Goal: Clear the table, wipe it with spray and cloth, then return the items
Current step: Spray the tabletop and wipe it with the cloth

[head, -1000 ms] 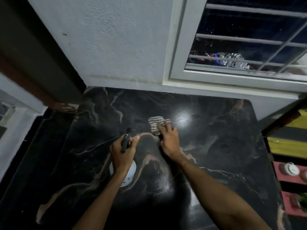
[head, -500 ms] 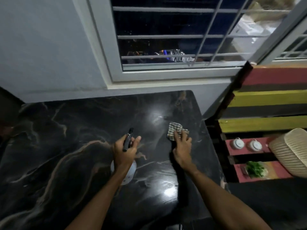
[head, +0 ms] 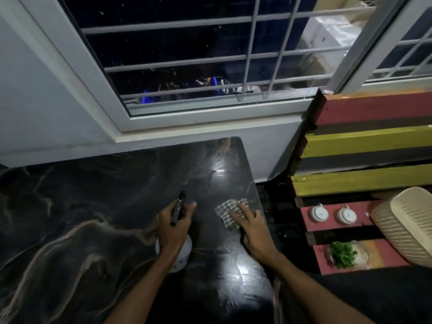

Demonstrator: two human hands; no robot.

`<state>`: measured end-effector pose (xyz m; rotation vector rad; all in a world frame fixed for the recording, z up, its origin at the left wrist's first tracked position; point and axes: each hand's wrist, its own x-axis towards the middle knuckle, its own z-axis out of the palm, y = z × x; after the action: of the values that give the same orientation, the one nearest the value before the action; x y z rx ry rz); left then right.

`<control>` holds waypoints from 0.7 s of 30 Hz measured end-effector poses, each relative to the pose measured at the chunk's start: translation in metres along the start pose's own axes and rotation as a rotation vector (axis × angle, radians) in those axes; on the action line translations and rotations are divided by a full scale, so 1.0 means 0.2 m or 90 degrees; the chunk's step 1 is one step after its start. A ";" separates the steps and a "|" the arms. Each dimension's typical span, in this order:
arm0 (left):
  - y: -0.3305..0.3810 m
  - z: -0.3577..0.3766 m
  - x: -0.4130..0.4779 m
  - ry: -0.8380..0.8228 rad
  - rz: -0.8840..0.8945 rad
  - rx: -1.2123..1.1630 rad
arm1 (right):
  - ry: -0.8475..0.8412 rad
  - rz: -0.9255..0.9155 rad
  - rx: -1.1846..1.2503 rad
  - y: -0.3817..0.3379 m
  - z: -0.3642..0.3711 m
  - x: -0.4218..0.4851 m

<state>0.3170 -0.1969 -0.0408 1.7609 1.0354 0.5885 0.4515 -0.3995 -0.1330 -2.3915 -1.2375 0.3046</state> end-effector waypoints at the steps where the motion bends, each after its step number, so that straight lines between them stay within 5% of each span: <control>1: 0.00 0.01 0.02 0.010 -0.001 0.001 | 0.038 0.079 0.010 0.03 -0.01 0.14; 4: 0.02 0.02 0.07 0.035 0.000 0.007 | 0.086 0.251 0.050 -0.06 0.02 0.49; 9: 0.00 -0.07 0.23 0.097 0.020 0.027 | -0.089 -0.144 -0.006 -0.32 0.21 0.64; 13: -0.03 -0.20 0.32 0.132 0.017 0.009 | 0.066 0.187 0.042 -0.25 0.17 0.93; 14: -0.03 -0.24 0.34 0.140 0.018 0.011 | 0.065 0.182 0.050 -0.32 0.19 0.97; 17: -0.09 -0.38 0.41 0.161 0.022 0.028 | -0.016 -0.119 0.027 -0.60 0.35 0.96; 19: -0.13 -0.48 0.46 0.177 0.019 0.037 | -0.060 -0.204 0.006 -0.68 0.40 1.03; 21: -0.15 -0.57 0.51 0.187 0.013 0.028 | -0.017 -0.012 0.049 -0.70 0.41 1.17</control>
<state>0.2719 -0.0488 -0.0282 1.7584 1.2386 0.8613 0.4549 -0.1145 -0.1401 -2.3167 -1.2361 0.3720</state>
